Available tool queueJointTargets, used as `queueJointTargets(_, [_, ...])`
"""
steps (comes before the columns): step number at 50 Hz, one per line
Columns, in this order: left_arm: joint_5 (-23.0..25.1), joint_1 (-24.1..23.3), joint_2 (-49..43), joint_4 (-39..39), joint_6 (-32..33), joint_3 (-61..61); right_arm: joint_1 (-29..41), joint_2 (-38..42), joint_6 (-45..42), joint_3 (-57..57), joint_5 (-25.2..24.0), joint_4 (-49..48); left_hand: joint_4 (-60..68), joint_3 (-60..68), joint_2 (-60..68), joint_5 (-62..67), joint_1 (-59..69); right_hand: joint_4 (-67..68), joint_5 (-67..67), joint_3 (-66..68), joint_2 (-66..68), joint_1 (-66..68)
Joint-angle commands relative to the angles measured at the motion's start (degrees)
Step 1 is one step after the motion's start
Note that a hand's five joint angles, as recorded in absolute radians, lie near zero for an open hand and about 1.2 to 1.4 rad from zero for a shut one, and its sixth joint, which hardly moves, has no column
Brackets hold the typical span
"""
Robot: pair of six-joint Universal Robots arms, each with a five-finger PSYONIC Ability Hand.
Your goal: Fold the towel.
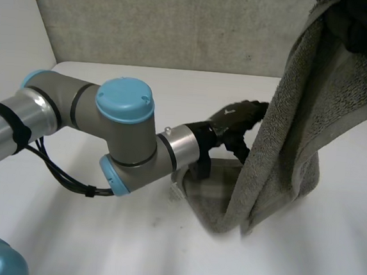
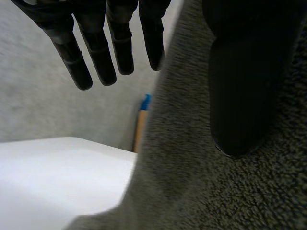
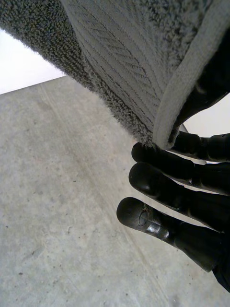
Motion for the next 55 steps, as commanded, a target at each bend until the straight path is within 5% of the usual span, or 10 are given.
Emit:
queueJointTargets(1, [12.66,-0.16,-1.5,-2.68,-2.12,0.08,0.12,0.84,-0.32,0.79,0.21,-0.53,27.54,27.16,27.21,27.49,27.26,3.03,2.4,2.82,3.23,3.17])
queueJointTargets(4, [19.35,0.02,-1.51,-4.18,-2.04,0.52,-0.14,1.02,-0.32,0.97,0.21,-0.62,50.23,49.85,49.89,50.18,49.95,3.03,2.4,2.82,3.23,3.17])
queueJointTargets(7, [19.47,0.19,-1.33,-4.27,-2.04,1.05,-0.32,1.02,-0.4,1.15,0.21,-0.62,52.51,52.13,52.18,52.46,52.23,3.03,2.4,2.82,3.23,3.17])
queueJointTargets(10, [11.2,1.25,-0.8,-4.27,-1.69,1.84,-0.59,1.02,-0.58,1.5,0.21,-0.71,52.51,52.13,52.18,52.46,52.23,3.03,2.4,2.82,3.23,3.17])
queueJointTargets(12, [-3.14,4.39,0.77,-4.27,-0.46,2.02,-0.59,1.02,-1.02,1.85,0.3,-0.71,52.51,52.13,52.18,52.46,52.23,3.03,2.4,2.82,3.23,3.17])
queueJointTargets(17, [-19.95,7.22,5.95,-4.36,6.55,-0.43,-0.76,1.02,-1.81,2.2,0.39,-0.71,52.51,52.13,52.18,52.46,52.23,3.03,2.4,2.82,3.23,3.17])
queueJointTargets(20, [-23.85,8.62,10.16,-4.09,12.78,-3.94,-0.85,1.02,-2.07,2.46,0.39,-0.62,52.51,52.13,52.18,52.46,52.23,3.03,2.4,2.82,3.23,3.17])
queueJointTargets(37, [-24.04,10.13,38.84,2.67,20.81,-27.17,-0.94,0.75,-1.46,3.34,2.24,-0.44,52.51,52.13,52.18,52.46,52.23,3.03,2.4,2.82,3.23,3.17])
queueJointTargets(44, [-23.34,10.04,52.44,0.49,31.25,-36.64,-0.85,0.93,-0.93,4.66,4.61,0.17,52.51,52.13,52.18,52.46,52.23,3.03,2.4,2.82,3.23,3.17])
queueJointTargets(55, [-23.07,10.39,53.18,-7.78,41.28,-44.82,-0.5,6.45,-0.67,10.28,5.05,0.35,52.51,52.13,52.18,52.46,52.23,3.03,2.4,2.82,3.23,3.17])
